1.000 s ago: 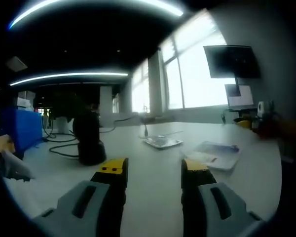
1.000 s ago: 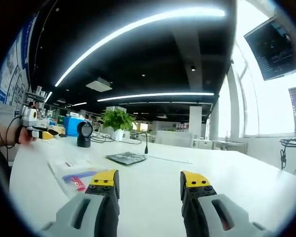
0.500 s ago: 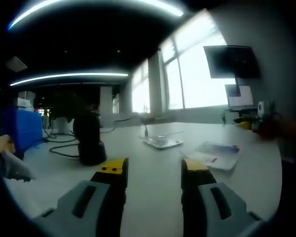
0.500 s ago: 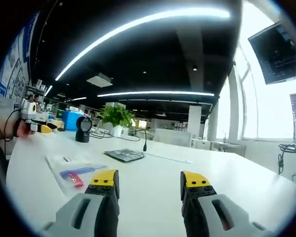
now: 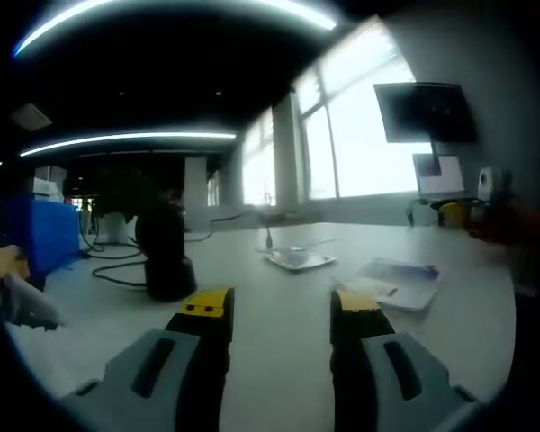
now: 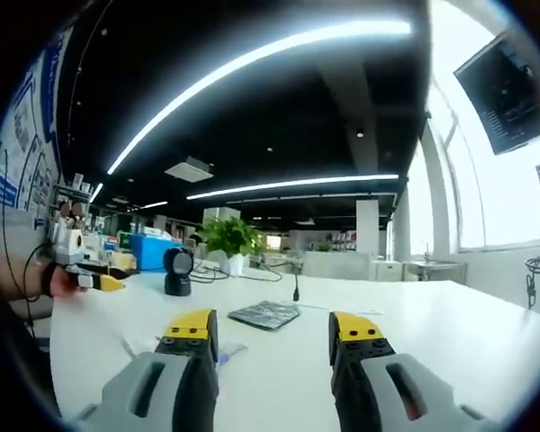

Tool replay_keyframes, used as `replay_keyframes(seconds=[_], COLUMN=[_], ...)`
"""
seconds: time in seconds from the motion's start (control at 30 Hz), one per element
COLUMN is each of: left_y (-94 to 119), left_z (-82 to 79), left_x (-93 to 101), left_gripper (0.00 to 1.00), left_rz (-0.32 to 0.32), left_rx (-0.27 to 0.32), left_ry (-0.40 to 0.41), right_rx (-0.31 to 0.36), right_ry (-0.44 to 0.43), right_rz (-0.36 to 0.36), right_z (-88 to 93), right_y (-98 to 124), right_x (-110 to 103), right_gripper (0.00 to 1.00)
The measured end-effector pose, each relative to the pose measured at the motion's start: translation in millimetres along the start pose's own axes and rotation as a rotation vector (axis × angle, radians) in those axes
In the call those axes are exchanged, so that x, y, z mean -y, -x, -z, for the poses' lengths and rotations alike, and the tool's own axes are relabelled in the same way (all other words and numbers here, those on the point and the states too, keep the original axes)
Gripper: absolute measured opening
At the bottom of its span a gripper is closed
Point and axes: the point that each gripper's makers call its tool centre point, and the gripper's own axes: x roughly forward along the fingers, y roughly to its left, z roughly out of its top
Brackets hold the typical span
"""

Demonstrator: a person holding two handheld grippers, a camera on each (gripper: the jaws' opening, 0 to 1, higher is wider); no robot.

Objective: Clip sheet goods on table flip sheet goods clip sheet goods scan sheet goods put sheet goods back to table

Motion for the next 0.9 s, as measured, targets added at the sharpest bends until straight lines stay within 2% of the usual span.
replay_keyframes(seconds=[0.27,0.4,0.67,0.8,0.9], left_y=[0.6,0.8,1.0,0.9,0.7], left_z=[-0.4,-0.3,-0.2,-0.2,-0.1], left_x=[0.0,0.0,0.4,1.1,1.1], left_gripper=[0.35,0.35,0.35,0.35,0.35], left_rz=[-0.003,-0.003,-0.001,0.003,0.004], left_rx=[0.000,0.000,-0.001,0.000,0.000], left_ry=[-0.003,-0.003,-0.007,-0.009,-0.009], right_rx=[0.008,-0.009,-0.079,-0.093,-0.127], right_ry=[0.053,0.096,0.174,0.164,0.214], right_rz=[-0.107,-0.165,-0.258,-0.287,-0.314], right_z=[-15.2,-15.0,1.4,8.9,20.9], right_y=[-10.3,-16.7,-28.9,-32.6,-36.7], right_x=[-41.3,-67.6,-112.9,-124.3,-137.3], right_gripper=[0.48,0.49,0.46,0.46,0.43])
